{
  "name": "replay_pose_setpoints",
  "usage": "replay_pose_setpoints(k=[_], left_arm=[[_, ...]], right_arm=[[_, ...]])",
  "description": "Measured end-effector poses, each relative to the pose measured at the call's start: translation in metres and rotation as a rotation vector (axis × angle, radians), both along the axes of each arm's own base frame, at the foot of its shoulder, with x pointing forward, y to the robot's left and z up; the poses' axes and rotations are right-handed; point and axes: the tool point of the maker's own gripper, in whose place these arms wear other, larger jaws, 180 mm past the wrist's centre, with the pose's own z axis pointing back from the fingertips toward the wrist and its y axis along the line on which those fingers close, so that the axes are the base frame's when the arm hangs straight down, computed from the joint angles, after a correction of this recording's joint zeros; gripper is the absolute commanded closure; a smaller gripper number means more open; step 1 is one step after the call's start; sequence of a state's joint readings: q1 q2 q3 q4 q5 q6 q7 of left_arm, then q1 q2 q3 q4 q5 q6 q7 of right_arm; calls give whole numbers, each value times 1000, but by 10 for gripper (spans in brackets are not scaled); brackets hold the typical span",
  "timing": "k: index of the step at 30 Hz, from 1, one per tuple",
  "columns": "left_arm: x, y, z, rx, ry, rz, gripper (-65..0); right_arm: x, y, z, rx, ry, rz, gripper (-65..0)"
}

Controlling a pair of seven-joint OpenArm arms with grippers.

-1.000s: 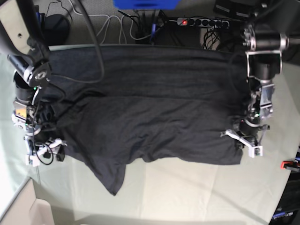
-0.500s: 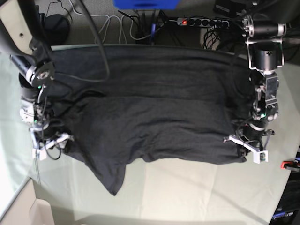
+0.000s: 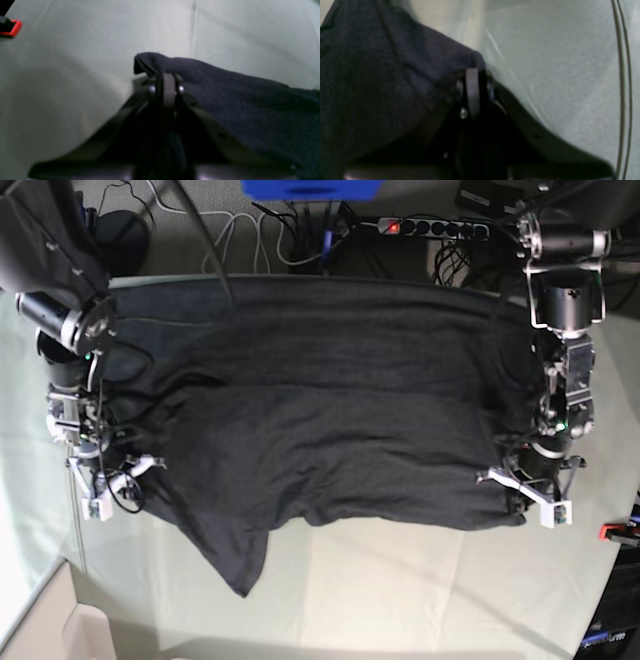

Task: Layout the t-shirt on the table in an organized manner, then fold the t-shirt properly
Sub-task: 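Grasp the shirt's middle with both grippers at its sides, then fold the grasped middle over toward the held edge with both grippers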

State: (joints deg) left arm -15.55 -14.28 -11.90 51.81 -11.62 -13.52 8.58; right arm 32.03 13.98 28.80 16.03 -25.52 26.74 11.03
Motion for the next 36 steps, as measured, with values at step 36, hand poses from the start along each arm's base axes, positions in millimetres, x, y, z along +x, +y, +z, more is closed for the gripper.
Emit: replay_pose_setpoints(k=[36], left_arm=[[-41, 2, 41, 3, -59, 33, -2]], right_arm=[[-79, -79, 62, 4, -198, -272, 0]])
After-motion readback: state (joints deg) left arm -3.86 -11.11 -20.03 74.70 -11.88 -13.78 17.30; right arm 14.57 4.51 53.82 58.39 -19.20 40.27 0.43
